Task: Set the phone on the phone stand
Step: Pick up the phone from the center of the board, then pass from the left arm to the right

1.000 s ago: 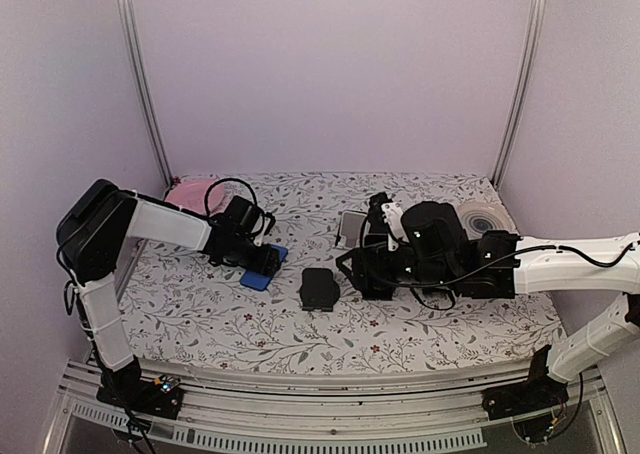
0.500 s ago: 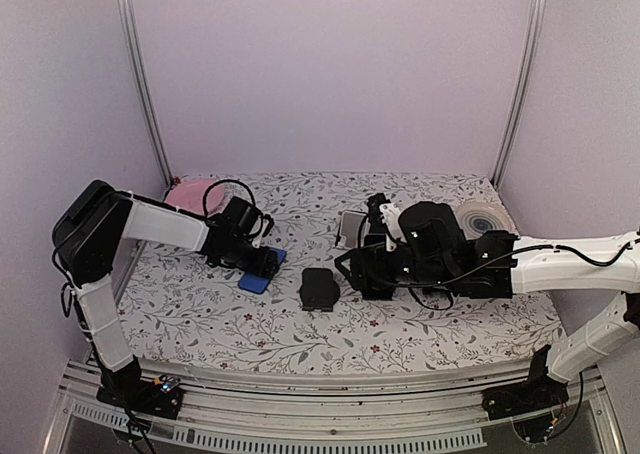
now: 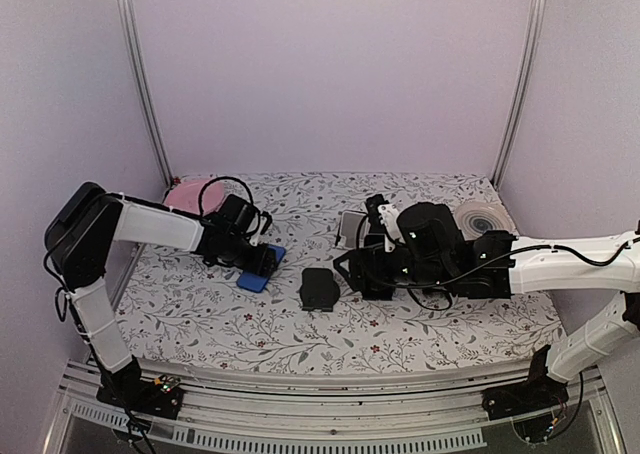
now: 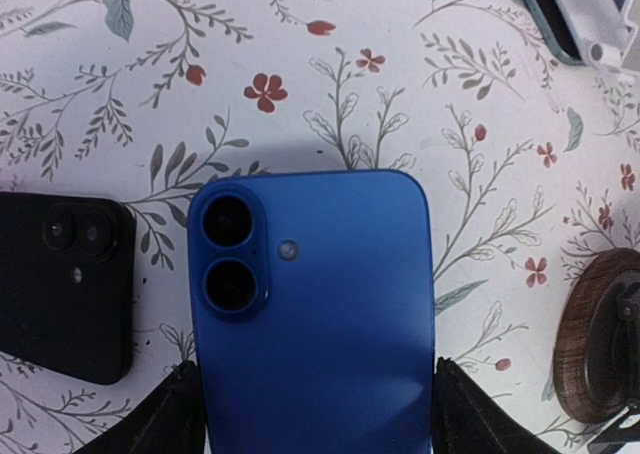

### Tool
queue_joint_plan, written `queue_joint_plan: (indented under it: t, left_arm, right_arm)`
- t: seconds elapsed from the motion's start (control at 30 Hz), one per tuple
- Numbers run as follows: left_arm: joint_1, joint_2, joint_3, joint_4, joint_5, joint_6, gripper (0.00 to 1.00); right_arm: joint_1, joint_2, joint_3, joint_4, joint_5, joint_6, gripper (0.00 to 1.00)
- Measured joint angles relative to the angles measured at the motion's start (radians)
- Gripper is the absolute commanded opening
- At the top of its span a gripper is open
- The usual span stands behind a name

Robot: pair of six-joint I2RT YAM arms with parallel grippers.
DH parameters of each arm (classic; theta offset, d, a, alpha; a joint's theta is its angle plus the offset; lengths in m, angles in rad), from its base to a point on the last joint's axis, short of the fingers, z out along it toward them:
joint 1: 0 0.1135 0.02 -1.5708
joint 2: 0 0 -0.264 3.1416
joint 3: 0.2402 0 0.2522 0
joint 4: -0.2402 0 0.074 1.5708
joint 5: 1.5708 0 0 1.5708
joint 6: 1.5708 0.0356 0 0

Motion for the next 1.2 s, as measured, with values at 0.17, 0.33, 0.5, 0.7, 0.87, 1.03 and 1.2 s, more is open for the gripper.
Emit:
queue_joint_plan:
  t: [0.17,0.33,0.5,0.7,0.87,1.03,1.2]
  left_arm:
    - [-0.013,-0.045,-0.001,0.002,0.000,0.005,0.52]
    - [-0.038,-0.080,-0.002,0.008,-0.003,0.021,0.52]
    - [-0.068,-0.142,-0.016,0.013,-0.022,0.042,0.51]
    - [-0.109,-0.245,-0.035,0.030,-0.037,0.066,0.51]
    - [-0.162,-0.315,-0.048,0.061,-0.046,0.090,0.51]
    - [-0.216,-0.362,-0.060,0.092,-0.054,0.116,0.51]
    - [-0.274,-0.380,-0.063,0.117,-0.062,0.140,0.51]
  right_arm:
    - [-0.020,0.012,0.008,0.040,-0.059,0.000,0.99]
    - [-0.095,0.089,0.085,0.093,-0.187,0.002,0.99]
    - [-0.161,0.169,0.169,0.140,-0.298,0.019,1.00]
    - [-0.212,0.264,0.222,0.208,-0.431,0.068,0.97]
    - [-0.235,0.349,0.243,0.249,-0.513,0.126,0.96]
    - [-0.243,0.418,0.282,0.305,-0.562,0.185,0.91]
    - [-0.260,0.458,0.283,0.389,-0.617,0.268,0.81]
